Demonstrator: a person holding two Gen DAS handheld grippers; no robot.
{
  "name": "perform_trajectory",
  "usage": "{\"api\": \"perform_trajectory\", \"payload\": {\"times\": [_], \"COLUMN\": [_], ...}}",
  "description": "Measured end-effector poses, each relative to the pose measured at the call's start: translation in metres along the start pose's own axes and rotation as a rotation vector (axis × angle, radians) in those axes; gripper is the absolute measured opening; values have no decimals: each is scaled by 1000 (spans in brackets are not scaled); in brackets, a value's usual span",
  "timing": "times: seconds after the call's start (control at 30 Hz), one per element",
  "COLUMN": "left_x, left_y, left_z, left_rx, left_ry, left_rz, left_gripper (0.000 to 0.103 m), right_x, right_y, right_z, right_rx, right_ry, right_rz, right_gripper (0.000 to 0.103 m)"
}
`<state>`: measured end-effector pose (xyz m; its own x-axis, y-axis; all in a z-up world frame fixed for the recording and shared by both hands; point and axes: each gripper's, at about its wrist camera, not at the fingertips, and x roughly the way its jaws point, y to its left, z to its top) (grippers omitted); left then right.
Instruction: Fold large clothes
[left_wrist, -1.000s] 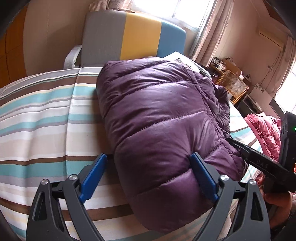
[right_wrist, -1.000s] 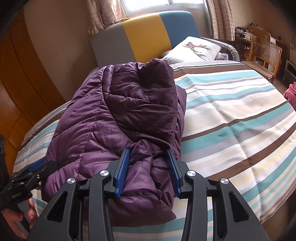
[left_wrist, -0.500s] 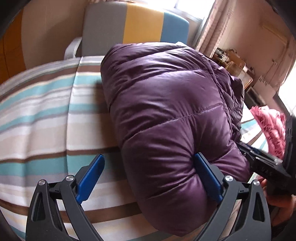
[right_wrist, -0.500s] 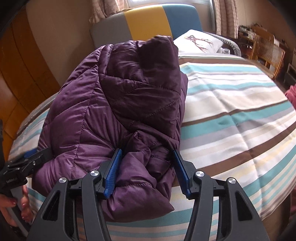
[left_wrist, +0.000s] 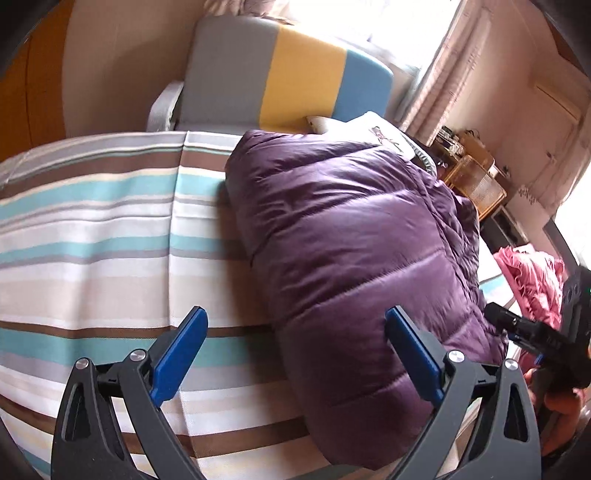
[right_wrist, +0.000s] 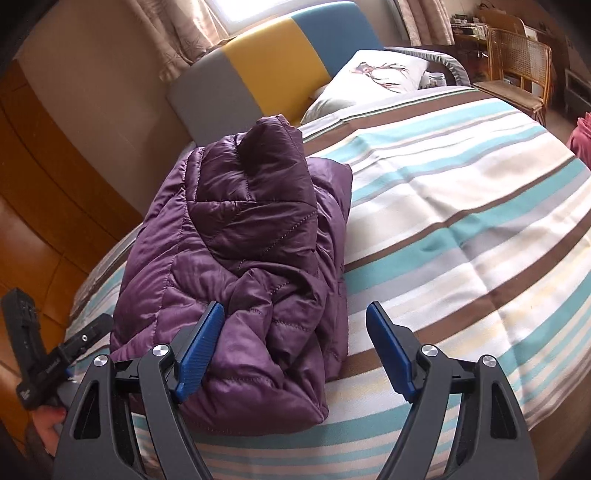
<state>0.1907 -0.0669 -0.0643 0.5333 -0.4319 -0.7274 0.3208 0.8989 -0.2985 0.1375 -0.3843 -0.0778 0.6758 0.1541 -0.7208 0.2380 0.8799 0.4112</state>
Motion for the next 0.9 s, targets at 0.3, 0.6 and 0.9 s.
{"api": "perform_trajectory", "payload": {"times": [0.3, 0.6, 0.9], "left_x": [14, 32, 57], "left_y": [-5, -3, -1], "left_z": [20, 26, 31], "left_rx": [26, 45, 23], "left_ry": [57, 129, 162], "left_rz": [-61, -76, -146], "left_gripper": [97, 98, 101], "right_x": [22, 49, 74], "right_y": [0, -19, -24], "right_z": [28, 41, 53], "right_rx": [-3, 79, 64], "right_ry": [17, 83, 108], "right_rz": [11, 59, 78], "right_gripper": [79, 79, 77]}}
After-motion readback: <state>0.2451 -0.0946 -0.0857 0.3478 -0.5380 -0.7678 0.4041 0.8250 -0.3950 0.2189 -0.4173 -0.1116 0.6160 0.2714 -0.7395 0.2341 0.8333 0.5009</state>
